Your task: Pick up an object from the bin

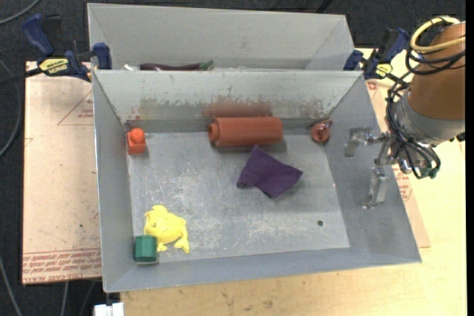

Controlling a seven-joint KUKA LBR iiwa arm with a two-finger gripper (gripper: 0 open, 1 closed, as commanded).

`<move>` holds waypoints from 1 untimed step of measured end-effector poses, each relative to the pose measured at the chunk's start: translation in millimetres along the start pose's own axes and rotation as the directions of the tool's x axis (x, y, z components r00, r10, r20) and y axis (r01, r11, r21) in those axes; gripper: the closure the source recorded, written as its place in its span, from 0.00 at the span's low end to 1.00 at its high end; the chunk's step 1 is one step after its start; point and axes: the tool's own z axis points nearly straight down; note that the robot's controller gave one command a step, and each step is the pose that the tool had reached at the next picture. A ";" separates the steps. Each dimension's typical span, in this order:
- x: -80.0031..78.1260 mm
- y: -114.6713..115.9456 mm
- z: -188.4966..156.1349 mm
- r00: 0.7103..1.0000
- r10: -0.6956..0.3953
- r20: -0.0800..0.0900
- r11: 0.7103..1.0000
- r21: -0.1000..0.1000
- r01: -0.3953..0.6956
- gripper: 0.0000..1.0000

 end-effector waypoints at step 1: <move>-1.5 0.7 -4.5 1.000 -0.003 0.007 1.000 0.001 0.003 0.00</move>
Offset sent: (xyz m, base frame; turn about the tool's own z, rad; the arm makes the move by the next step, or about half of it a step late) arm 0.0135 0.0829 -0.0458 -0.0272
